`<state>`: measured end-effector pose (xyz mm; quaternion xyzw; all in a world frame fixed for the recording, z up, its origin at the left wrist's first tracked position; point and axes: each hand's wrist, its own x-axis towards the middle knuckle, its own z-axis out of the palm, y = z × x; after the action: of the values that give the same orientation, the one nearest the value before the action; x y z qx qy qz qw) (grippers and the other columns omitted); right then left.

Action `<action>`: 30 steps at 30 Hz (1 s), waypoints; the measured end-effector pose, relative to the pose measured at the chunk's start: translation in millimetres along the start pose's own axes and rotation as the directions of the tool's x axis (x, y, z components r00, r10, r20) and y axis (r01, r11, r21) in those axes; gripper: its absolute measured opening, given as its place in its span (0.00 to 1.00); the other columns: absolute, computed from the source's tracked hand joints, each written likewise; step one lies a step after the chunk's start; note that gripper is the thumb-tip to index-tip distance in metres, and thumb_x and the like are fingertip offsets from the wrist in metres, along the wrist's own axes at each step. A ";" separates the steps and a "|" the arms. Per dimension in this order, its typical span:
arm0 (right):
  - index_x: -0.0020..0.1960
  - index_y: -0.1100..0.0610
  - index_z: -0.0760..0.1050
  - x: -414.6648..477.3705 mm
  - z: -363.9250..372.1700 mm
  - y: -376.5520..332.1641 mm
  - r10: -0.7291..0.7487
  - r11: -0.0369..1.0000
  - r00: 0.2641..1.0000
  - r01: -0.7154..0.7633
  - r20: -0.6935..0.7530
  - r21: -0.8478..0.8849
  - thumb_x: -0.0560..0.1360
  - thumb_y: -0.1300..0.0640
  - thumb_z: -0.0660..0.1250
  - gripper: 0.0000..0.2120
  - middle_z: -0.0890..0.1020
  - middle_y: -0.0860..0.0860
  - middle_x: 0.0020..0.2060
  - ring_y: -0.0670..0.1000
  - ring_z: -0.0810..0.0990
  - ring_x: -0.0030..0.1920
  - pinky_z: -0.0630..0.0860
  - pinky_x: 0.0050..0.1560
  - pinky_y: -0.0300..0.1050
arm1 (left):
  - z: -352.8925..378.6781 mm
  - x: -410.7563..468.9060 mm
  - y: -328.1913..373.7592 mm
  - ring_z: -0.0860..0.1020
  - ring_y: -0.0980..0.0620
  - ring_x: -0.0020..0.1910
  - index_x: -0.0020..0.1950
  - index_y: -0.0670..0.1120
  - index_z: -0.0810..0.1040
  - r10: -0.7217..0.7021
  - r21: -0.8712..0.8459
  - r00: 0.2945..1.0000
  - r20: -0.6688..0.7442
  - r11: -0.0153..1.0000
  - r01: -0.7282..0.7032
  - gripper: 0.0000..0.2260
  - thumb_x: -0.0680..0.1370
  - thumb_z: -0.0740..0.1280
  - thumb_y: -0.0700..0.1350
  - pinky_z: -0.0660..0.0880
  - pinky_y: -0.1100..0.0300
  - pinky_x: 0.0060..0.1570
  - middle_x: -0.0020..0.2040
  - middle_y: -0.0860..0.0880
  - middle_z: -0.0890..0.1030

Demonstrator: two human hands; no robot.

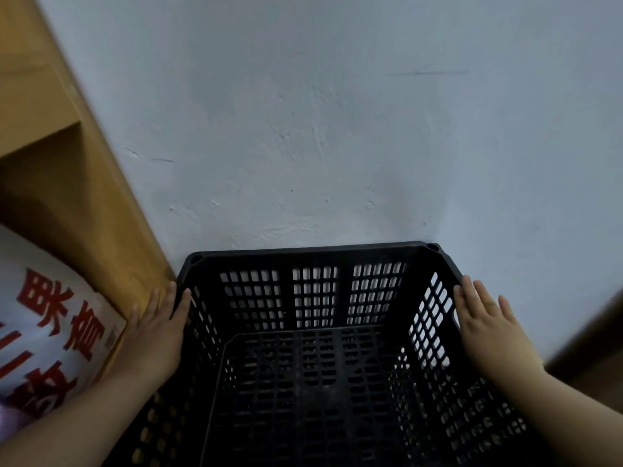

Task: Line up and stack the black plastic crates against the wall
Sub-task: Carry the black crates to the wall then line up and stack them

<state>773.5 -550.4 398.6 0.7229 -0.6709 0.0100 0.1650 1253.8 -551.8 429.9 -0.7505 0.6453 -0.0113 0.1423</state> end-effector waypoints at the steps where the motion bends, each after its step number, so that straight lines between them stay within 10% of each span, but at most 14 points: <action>1: 0.65 0.71 0.69 1.5 0.5 -0.3 -0.005 1.000 1.000 0.005 -0.021 0.010 0.65 0.64 0.61 0.28 0.69 0.64 0.68 0.62 0.55 0.72 0.70 0.59 0.66 | -0.4 0.6 0.7 0.38 0.44 0.75 0.73 0.47 0.29 0.000 0.003 1.000 -0.008 1.000 0.000 0.42 0.76 0.63 0.41 0.42 0.47 0.73 0.76 0.43 0.33; 6: 0.69 0.68 0.58 -3.0 2.4 0.1 -0.058 0.998 0.995 0.058 -0.080 0.003 0.68 0.60 0.49 0.30 0.56 0.60 0.75 0.54 0.38 0.76 0.40 0.73 0.55 | 1.8 -6.5 0.4 0.36 0.45 0.75 0.71 0.45 0.27 0.054 0.062 0.998 -0.039 0.997 -0.052 0.41 0.77 0.60 0.41 0.40 0.48 0.73 0.73 0.46 0.29; 12: 0.69 0.65 0.65 1.6 -4.3 -6.0 0.065 0.993 0.994 -0.056 0.087 -0.100 0.61 0.64 0.72 0.37 0.66 0.60 0.71 0.58 0.55 0.74 0.49 0.68 0.59 | -5.9 -7.4 5.0 0.36 0.45 0.75 0.72 0.45 0.28 0.045 0.080 0.999 -0.020 0.996 -0.044 0.40 0.77 0.60 0.41 0.42 0.49 0.73 0.75 0.43 0.32; 16: 0.74 0.57 0.35 -2.6 -13.8 -9.2 0.104 0.988 0.980 -0.082 0.170 -0.131 0.77 0.55 0.56 0.36 0.36 0.53 0.74 0.53 0.36 0.75 0.25 0.66 0.58 | -11.0 -16.8 6.7 0.35 0.43 0.75 0.73 0.45 0.28 0.046 0.139 0.999 0.003 0.989 -0.046 0.41 0.77 0.60 0.47 0.42 0.48 0.73 0.75 0.42 0.31; 22: 0.76 0.50 0.37 2.7 -62.2 19.9 0.319 0.908 0.930 -0.355 0.182 0.222 0.79 0.42 0.45 0.30 0.38 0.50 0.77 0.51 0.37 0.76 0.37 0.73 0.58 | -41.1 -10.9 43.2 0.34 0.43 0.74 0.74 0.47 0.31 0.090 0.097 0.996 -0.027 0.991 -0.087 0.41 0.76 0.58 0.60 0.40 0.47 0.73 0.74 0.42 0.29; 30: 0.76 0.51 0.36 -47.4 -54.4 137.5 0.507 0.842 0.850 -0.524 0.143 0.130 0.79 0.43 0.45 0.31 0.38 0.51 0.76 0.52 0.36 0.76 0.36 0.73 0.58 | -116.5 -17.9 206.1 0.35 0.44 0.75 0.76 0.49 0.36 0.322 -0.045 0.905 -0.278 0.937 -0.347 0.37 0.78 0.56 0.58 0.40 0.47 0.73 0.76 0.43 0.33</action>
<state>646.2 -497.2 469.8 0.5263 -0.8451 0.0717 0.0614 1028.4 -583.7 497.7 -0.6260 0.7775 -0.0572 0.0190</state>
